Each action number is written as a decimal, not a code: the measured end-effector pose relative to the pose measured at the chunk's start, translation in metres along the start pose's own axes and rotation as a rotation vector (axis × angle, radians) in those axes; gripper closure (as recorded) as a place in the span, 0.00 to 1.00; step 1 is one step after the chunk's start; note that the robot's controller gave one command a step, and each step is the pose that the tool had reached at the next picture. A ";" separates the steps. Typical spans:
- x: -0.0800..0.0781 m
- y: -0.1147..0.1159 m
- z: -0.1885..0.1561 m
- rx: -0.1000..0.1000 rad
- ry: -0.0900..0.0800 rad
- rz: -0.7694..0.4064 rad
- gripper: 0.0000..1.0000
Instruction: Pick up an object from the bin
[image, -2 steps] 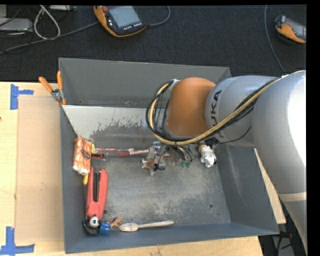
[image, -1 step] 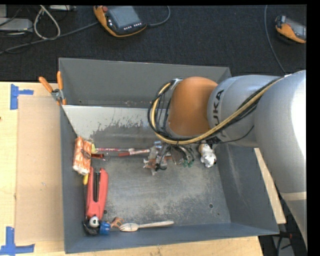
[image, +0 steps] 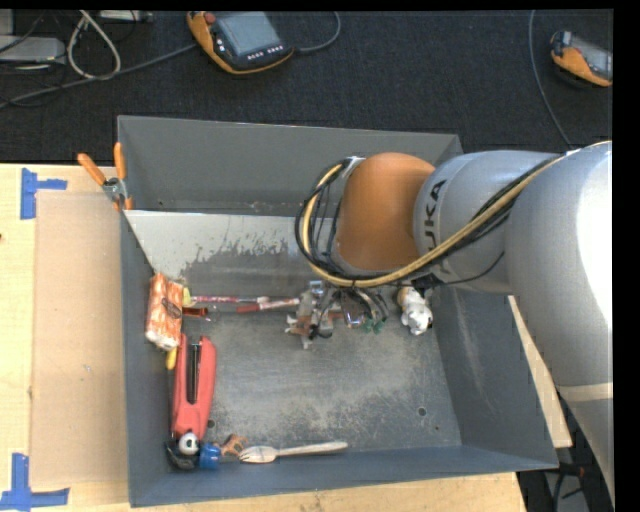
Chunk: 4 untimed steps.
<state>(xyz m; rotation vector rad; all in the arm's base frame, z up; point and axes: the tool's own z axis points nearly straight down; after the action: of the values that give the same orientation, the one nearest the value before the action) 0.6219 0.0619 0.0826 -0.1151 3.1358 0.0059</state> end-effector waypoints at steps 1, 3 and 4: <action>0.003 0.000 0.005 0.001 -0.007 -0.020 1.00; 0.008 -0.015 0.011 -0.001 -0.006 -0.036 1.00; 0.004 -0.020 -0.002 0.000 -0.008 -0.042 1.00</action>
Offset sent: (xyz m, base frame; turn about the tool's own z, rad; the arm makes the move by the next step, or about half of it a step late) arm -0.0039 -0.0098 0.0110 -0.0344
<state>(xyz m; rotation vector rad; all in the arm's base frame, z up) 0.6196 0.0415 0.0848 -0.1803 3.1247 0.0068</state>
